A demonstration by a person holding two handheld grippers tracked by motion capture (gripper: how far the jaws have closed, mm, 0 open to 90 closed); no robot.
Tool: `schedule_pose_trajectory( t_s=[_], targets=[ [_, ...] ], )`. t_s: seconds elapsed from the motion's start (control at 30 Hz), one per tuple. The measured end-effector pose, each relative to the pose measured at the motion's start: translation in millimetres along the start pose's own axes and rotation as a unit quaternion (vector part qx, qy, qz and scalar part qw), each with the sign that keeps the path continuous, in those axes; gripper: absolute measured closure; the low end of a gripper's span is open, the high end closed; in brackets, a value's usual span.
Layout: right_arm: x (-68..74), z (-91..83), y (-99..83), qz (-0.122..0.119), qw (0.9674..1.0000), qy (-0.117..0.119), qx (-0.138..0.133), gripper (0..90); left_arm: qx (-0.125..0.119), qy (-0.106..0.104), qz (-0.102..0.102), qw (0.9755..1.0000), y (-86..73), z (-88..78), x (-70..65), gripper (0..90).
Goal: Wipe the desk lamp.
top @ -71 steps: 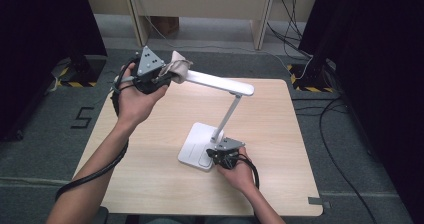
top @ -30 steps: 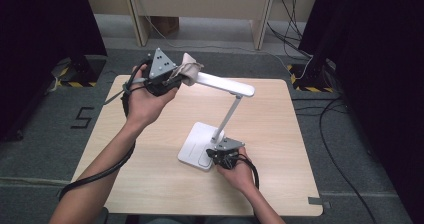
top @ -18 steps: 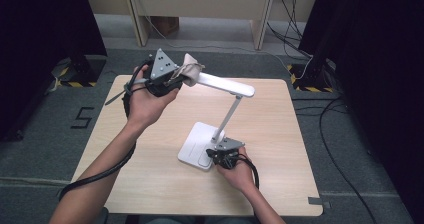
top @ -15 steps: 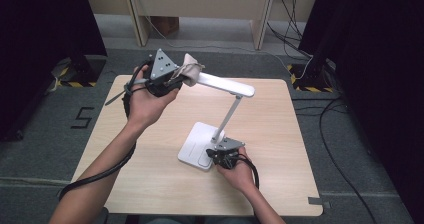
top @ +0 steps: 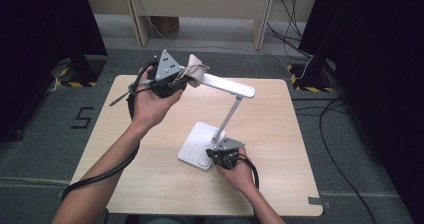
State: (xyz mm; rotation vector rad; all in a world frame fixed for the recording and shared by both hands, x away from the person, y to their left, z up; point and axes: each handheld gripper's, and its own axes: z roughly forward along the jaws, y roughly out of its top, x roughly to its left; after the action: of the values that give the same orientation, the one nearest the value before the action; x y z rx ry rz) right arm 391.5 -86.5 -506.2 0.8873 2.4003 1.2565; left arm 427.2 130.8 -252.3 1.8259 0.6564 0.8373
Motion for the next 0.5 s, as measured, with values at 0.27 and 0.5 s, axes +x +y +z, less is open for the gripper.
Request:
schedule_pose_trajectory(
  t_s=[0.27, 0.5],
  targets=[
    [0.0, 0.1, -0.1, 0.0, 1.0, 0.0, 0.0, 90.0, -0.001, -0.003, 0.003, 1.0, 1.6, 1.7, -4.0, 80.5],
    [0.1, 0.1, -0.1, 0.0, 1.0, 0.0, 0.0, 90.0, -0.002, -0.009, 0.006, 0.9999, 3.6, 3.9, -8.8, 80.4]
  ],
)
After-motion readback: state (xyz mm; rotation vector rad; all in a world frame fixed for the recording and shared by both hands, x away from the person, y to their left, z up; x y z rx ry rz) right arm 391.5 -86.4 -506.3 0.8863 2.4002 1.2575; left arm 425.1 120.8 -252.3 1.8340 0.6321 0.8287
